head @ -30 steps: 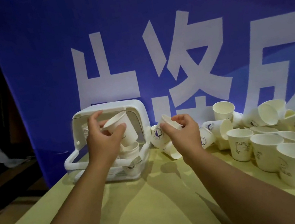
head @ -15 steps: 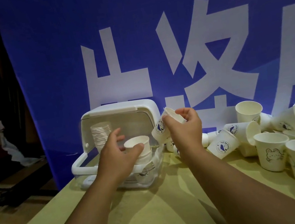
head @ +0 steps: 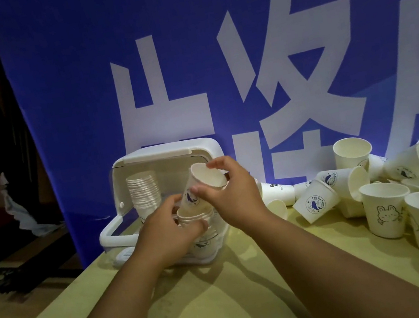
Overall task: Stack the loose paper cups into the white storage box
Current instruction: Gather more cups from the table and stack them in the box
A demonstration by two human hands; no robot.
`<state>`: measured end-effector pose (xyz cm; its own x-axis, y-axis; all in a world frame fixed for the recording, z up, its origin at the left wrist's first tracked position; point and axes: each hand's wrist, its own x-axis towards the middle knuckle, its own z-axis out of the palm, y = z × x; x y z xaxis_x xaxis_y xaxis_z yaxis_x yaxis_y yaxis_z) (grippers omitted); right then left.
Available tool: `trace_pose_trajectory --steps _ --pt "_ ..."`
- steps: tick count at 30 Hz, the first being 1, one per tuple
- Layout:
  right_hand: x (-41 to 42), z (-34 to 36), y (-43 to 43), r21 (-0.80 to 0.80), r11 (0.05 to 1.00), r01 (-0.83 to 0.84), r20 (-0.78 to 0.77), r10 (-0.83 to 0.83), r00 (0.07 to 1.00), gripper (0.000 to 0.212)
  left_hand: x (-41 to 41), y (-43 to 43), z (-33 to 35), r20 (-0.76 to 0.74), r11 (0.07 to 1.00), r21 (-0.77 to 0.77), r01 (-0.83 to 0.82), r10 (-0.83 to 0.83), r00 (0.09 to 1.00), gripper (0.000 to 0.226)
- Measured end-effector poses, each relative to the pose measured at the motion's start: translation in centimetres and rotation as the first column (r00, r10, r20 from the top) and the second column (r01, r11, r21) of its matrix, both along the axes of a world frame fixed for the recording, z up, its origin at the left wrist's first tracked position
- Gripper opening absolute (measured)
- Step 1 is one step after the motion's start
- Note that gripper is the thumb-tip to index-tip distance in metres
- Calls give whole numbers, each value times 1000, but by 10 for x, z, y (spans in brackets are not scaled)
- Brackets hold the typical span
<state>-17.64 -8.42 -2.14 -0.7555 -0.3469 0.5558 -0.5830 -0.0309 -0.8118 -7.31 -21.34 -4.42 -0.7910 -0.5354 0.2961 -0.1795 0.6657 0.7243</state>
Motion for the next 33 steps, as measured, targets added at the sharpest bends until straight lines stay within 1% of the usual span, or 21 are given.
trace_pose_trajectory --steps 2,3,4,5,7,10,12,14,15,18,21,23,25,27,29,33 --pt "0 -4 1 12 999 -34 31 33 999 51 1 -4 0 -66 1000 30 5 -3 998 90" --pt "0 -6 1 -2 999 -42 54 42 998 49 3 -5 1 -107 999 52 12 -6 994 94" --pt "0 -7 3 -22 999 -43 73 44 996 46 3 -7 1 -149 997 72 20 -9 989 93" --pt "0 -8 3 -38 999 -38 85 42 996 42 4 -8 1 -191 996 91 25 -7 982 88" --pt "-2 -12 3 -30 999 -28 92 31 995 36 3 -8 1 -248 995 103 13 13 969 70" --pt "-6 -24 -2 87 996 -12 62 7 998 30 2 -4 1 -260 997 61 -44 58 964 37" --pt "-9 -32 -5 177 984 2 37 -9 999 26 1 -4 -1 -227 996 17 -84 86 970 19" --pt "-12 -38 -5 225 974 19 25 -25 999 23 -1 -5 -3 -196 994 -8 -112 108 975 12" --pt "-12 -40 -5 234 972 21 23 -27 999 24 -1 -5 -4 -202 992 -19 -125 119 972 10" --pt "-9 -41 -1 243 970 31 18 -36 999 24 -3 -1 -7 -299 985 -54 -164 141 944 3" --pt "0 -41 8 248 967 52 44 -65 997 17 -1 11 -12 -334 971 -71 -228 192 923 7" --pt "9 -39 19 269 961 68 44 -83 996 10 2 21 -11 -331 944 -161 -290 225 917 10" --pt "18 -35 34 290 953 84 39 -99 994 7 8 33 -7 -341 911 -251 -328 235 911 10" --pt "28 -31 53 310 945 100 15 -110 994 12 17 50 -5 -337 908 -285 -308 206 919 14" --pt "38 -28 75 342 932 119 7 -129 992 15 27 70 -6 -263 934 -259 -246 177 949 20" --pt "60 -26 130 377 915 141 20 -160 987 13 43 122 -7 -140 974 -198 -109 82 987 29"
